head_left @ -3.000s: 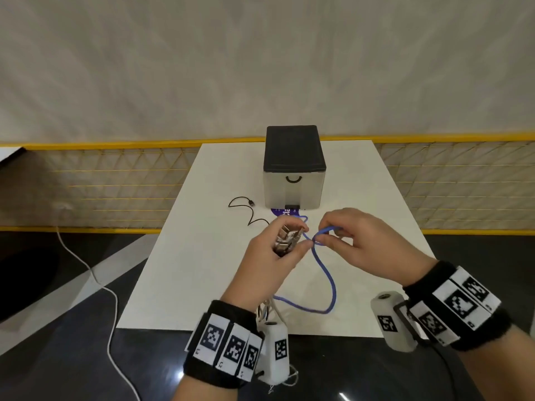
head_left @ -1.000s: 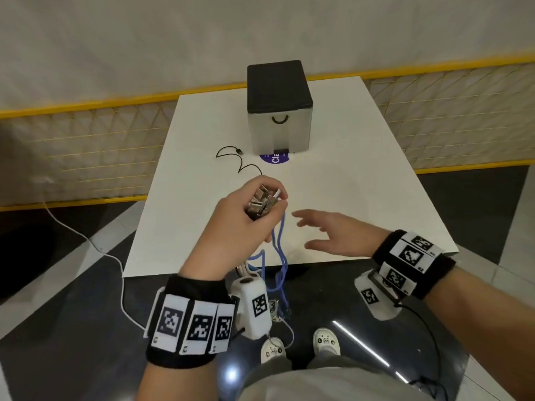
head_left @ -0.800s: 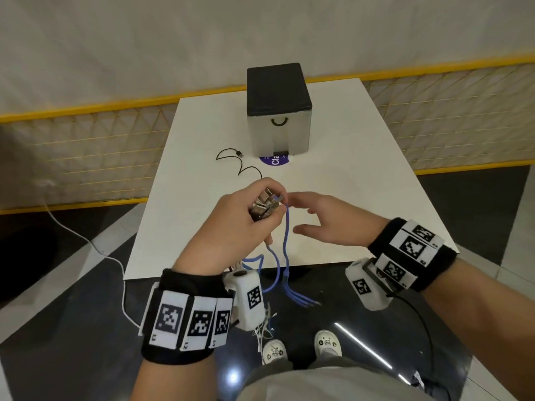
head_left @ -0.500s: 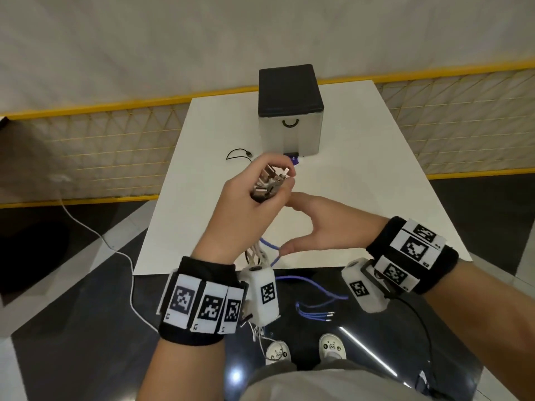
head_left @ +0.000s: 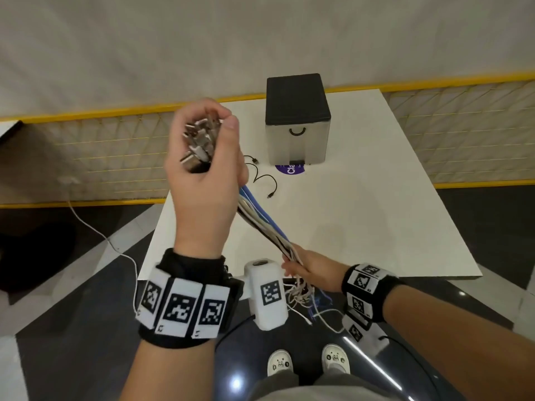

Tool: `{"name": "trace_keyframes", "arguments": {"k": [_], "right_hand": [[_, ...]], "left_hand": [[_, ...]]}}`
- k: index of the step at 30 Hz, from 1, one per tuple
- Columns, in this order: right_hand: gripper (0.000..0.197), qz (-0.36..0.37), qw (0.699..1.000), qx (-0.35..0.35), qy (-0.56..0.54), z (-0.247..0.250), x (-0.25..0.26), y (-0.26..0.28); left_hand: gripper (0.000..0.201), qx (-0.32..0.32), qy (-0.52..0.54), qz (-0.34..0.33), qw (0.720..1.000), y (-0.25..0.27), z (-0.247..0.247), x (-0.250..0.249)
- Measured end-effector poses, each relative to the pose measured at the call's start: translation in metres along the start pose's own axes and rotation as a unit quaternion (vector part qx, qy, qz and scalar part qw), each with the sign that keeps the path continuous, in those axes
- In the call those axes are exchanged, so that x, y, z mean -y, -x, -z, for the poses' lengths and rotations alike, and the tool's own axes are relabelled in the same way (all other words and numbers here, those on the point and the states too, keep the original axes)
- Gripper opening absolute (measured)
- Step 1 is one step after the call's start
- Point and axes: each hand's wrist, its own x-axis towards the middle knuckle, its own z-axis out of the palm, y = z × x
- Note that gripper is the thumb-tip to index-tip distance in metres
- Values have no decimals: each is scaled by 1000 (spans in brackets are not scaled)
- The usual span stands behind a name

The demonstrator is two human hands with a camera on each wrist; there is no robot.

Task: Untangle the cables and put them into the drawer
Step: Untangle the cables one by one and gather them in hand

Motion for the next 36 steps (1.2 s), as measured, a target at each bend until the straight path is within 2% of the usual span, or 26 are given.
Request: {"name": "trace_keyframes", "arguments": {"k": [3, 5, 9, 10, 11, 13, 16, 19, 25, 28, 30, 33, 36], "right_hand": [[21, -59, 993, 88, 58, -10, -25, 5], [25, -79, 987, 135, 47, -11, -32, 8], [67, -70, 965, 226, 109, 11, -27, -4], [71, -76, 963, 232, 112, 22, -23, -11], [69, -76, 964, 229, 113, 32, -19, -18], [52, -58, 973, 187, 125, 52, -12, -35], [28, -25, 986, 65, 154, 70, -11, -64], [25, -46, 982, -2, 181, 76, -22, -98], [40, -93, 974, -55, 198, 83, -30, -159], [57, -105, 963, -8, 250, 82, -33, -182], [60, -96, 953, 16, 287, 79, -38, -188], [43, -80, 953, -31, 291, 73, -48, -187], [28, -96, 955, -56, 273, 68, -59, -182]], "left_hand": [[15, -19, 22, -16, 999, -4, 9, -6], [15, -10, 20, -10, 1000, -7, 15, -5], [22, 34, -34, 51, 998, -4, 22, 12], [22, 38, -49, 72, 996, -2, 21, 17], [21, 37, -62, 92, 993, 0, 21, 23], [16, 27, -73, 124, 989, 5, 19, 36], [6, 1, -68, 166, 984, 9, 22, 56], [2, -12, -75, 184, 980, 12, 31, 73], [4, -7, -112, 210, 971, 6, 42, 99], [5, 7, -126, 209, 970, 3, 45, 109], [5, 7, -128, 208, 970, 2, 47, 112], [5, -3, -126, 211, 969, -1, 50, 116], [5, -15, -120, 214, 969, -4, 51, 119]]}}
